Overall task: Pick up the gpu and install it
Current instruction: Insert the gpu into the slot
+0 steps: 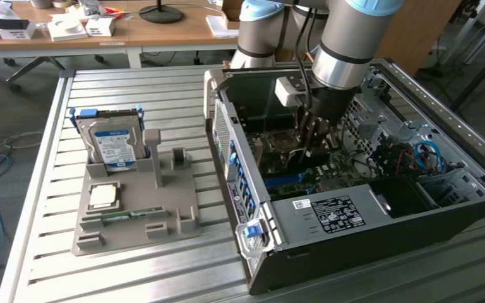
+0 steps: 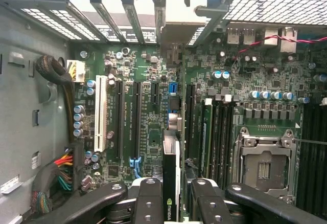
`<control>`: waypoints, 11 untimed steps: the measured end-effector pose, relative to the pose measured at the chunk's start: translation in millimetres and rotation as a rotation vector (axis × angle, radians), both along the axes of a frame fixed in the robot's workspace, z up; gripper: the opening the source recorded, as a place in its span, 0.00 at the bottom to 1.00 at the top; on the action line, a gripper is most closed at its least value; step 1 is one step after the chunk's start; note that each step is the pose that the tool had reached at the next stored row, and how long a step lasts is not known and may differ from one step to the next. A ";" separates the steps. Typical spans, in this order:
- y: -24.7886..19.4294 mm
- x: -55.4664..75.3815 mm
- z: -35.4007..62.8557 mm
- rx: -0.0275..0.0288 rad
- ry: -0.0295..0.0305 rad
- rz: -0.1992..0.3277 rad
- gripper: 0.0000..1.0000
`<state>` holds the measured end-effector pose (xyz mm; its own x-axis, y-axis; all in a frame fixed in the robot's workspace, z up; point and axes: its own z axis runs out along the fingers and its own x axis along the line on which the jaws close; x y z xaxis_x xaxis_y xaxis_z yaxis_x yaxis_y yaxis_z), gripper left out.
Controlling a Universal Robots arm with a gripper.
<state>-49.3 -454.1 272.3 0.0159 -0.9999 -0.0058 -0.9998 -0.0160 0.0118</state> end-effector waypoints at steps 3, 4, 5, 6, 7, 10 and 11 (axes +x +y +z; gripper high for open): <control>0.0 -2.0 0.0 0.0000 -0.0007 0.000 0.26; 0.0 -2.5 0.0 0.0000 -0.0009 0.000 0.26; -0.1 -3.1 0.0 0.0000 -0.0010 0.000 0.26; 0.0 -3.7 0.0 0.0001 -0.0012 0.000 0.26; 0.0 -4.2 0.0 0.0001 -0.0013 0.000 0.26; 0.0 -5.9 0.0 0.0001 -0.0015 0.000 0.26; 0.0 -6.6 0.0 0.0001 -0.0015 0.000 0.26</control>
<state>-55.9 -454.2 272.3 0.0159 -0.9999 -0.0059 -0.9998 -0.0159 0.0102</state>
